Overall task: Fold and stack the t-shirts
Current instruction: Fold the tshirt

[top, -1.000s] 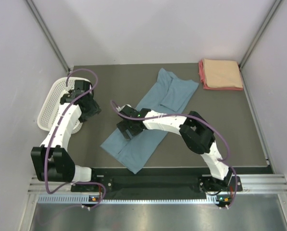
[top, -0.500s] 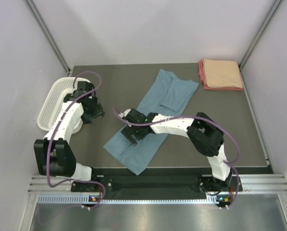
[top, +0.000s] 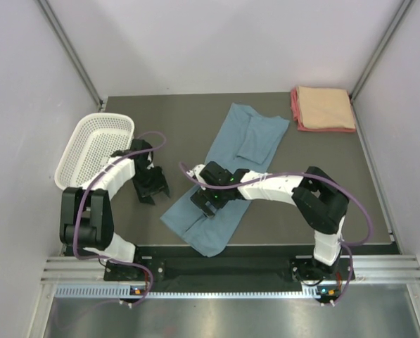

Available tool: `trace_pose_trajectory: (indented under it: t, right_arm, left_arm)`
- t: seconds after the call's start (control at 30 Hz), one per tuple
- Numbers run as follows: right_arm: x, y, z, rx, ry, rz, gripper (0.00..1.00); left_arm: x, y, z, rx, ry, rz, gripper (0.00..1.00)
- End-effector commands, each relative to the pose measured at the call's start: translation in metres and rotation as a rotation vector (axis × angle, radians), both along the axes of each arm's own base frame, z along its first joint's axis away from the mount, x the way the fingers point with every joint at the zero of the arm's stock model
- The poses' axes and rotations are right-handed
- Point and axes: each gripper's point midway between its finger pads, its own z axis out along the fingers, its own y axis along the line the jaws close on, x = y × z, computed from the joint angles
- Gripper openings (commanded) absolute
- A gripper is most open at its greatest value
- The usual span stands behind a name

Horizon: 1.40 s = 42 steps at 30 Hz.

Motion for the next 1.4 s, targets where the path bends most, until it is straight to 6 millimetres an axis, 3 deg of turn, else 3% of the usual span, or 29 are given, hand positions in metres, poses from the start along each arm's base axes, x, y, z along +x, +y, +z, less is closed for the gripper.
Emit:
trace_pose_trajectory:
  t: [0.0, 0.13, 0.2, 0.3, 0.33, 0.53, 0.63, 0.73, 0.83, 0.87, 0.93, 0.97, 1.0, 1.03, 1.1, 1.13, 1.2, 1.23, 1.27, 1.3, 1.33, 1.37]
  right_arm:
    - [-0.047, -0.079, -0.045, -0.245, 0.232, -0.066, 1.0]
    - [-0.048, -0.079, -0.038, -0.218, 0.229, -0.08, 0.99]
    - [-0.053, -0.097, -0.043, -0.27, 0.236, -0.099, 1.0]
    - [-0.061, -0.121, -0.046, -0.289, 0.26, -0.151, 1.0]
    - [-0.055, -0.127, -0.041, -0.261, 0.262, -0.197, 1.0]
    - [-0.042, -0.161, -0.033, -0.325, 0.241, -0.369, 1.0]
    - [-0.037, -0.159, -0.024, -0.291, 0.227, -0.39, 1.0]
    - [-0.024, -0.137, -0.001, -0.188, 0.197, -0.37, 1.0]
    - [-0.004, -0.108, 0.039, -0.055, 0.149, -0.349, 1.0]
    - [0.008, -0.094, 0.062, 0.0, 0.118, -0.343, 1.0]
    - [0.02, -0.085, 0.093, 0.083, 0.092, -0.362, 1.0]
    - [0.031, -0.077, 0.114, 0.137, 0.066, -0.371, 1.0]
    - [0.041, -0.081, 0.127, 0.159, 0.052, -0.403, 1.0]
    - [0.054, -0.078, 0.147, 0.203, 0.028, -0.444, 1.0]
    - [0.079, -0.097, 0.156, 0.2, 0.002, -0.566, 1.0]
    - [0.094, -0.103, 0.166, 0.21, -0.031, -0.614, 1.0]
    - [0.123, -0.13, 0.161, 0.175, -0.065, -0.745, 1.0]
    - [0.135, -0.136, 0.167, 0.179, -0.077, -0.781, 1.0]
    - [0.149, -0.152, 0.166, 0.171, -0.084, -0.835, 1.0]
    - [0.159, -0.159, 0.158, 0.15, -0.084, -0.868, 1.0]
    - [0.172, -0.163, 0.165, 0.164, -0.106, -0.888, 1.0]
    - [0.184, -0.177, 0.164, 0.164, -0.109, -0.923, 1.0]
  left_arm:
    - [0.026, -0.017, 0.027, -0.087, -0.176, -0.022, 0.68]
    - [0.066, -0.027, 0.051, -0.13, -0.28, -0.046, 0.68]
    - [0.088, -0.034, 0.062, -0.16, -0.306, -0.042, 0.68]
    - [0.107, -0.042, 0.066, -0.19, -0.315, -0.039, 0.68]
    - [0.116, -0.044, 0.074, -0.198, -0.339, -0.04, 0.68]
    - [0.134, -0.054, 0.076, -0.236, -0.346, -0.035, 0.67]
    - [0.144, -0.065, 0.077, -0.272, -0.364, -0.047, 0.67]
    - [0.158, -0.079, 0.081, -0.303, -0.406, -0.058, 0.68]
    - [0.176, -0.097, 0.086, -0.324, -0.455, -0.085, 0.7]
    - [0.183, -0.102, 0.083, -0.324, -0.461, -0.091, 0.71]
    - [0.202, -0.117, 0.097, -0.343, -0.528, -0.123, 0.72]
    - [0.21, -0.123, 0.091, -0.335, -0.529, -0.133, 0.72]
    - [0.226, -0.13, 0.105, -0.343, -0.593, -0.145, 0.72]
    - [0.233, -0.136, 0.1, -0.344, -0.602, -0.157, 0.72]
    - [0.256, -0.146, 0.114, -0.344, -0.677, -0.169, 0.72]
    - [0.265, -0.15, 0.103, -0.339, -0.671, -0.168, 0.72]
    - [0.283, -0.166, 0.118, -0.345, -0.733, -0.185, 0.71]
    - [0.287, -0.176, 0.106, -0.343, -0.723, -0.193, 0.71]
    - [0.296, -0.184, 0.117, -0.35, -0.757, -0.196, 0.71]
    - [0.303, -0.188, 0.114, -0.338, -0.767, -0.192, 0.71]
    - [0.309, -0.193, 0.103, -0.333, -0.765, -0.194, 0.71]
    - [0.314, -0.202, 0.106, -0.341, -0.783, -0.197, 0.72]
